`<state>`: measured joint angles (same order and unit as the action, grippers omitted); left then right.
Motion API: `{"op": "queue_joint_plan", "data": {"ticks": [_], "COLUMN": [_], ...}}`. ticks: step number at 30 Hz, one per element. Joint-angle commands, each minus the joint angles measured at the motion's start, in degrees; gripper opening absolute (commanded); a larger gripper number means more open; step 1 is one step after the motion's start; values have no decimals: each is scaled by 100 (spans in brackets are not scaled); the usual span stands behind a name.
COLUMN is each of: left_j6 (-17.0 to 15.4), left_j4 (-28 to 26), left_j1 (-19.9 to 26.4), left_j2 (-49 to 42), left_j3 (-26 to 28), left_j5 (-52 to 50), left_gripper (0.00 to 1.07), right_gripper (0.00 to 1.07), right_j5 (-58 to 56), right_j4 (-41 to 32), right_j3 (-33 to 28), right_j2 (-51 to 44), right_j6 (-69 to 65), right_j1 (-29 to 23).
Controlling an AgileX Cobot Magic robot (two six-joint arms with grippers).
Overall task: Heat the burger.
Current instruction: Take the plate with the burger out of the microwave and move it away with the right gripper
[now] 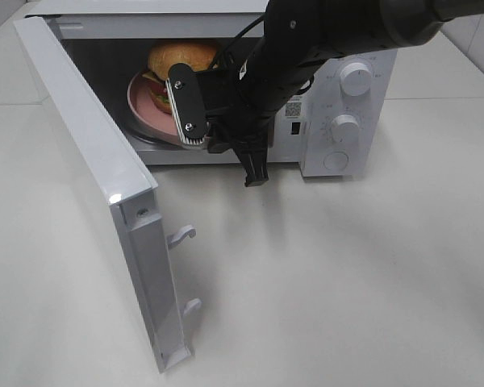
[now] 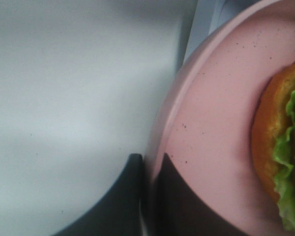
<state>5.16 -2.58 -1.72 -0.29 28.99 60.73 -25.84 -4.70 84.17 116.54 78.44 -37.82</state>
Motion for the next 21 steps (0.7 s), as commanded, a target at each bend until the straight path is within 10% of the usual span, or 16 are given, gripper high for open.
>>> {"op": "queue_joint_plan", "data": {"ticks": [1, 21], "left_j6": [-11, -11], "left_j4": [-17, -17], "left_j1": [-11, -11], "left_j2": [-109, -109], "left_j3": [-6, -6], "left_j5": [-80, -80], "left_gripper": [103, 103], "right_gripper": [0, 0], "right_j5": [367, 166], "right_j4": [92, 97], "right_j3": [-160, -1129], "right_j2": [-286, -1232], "right_j6": [80, 246], "right_j1": [29, -149]}}
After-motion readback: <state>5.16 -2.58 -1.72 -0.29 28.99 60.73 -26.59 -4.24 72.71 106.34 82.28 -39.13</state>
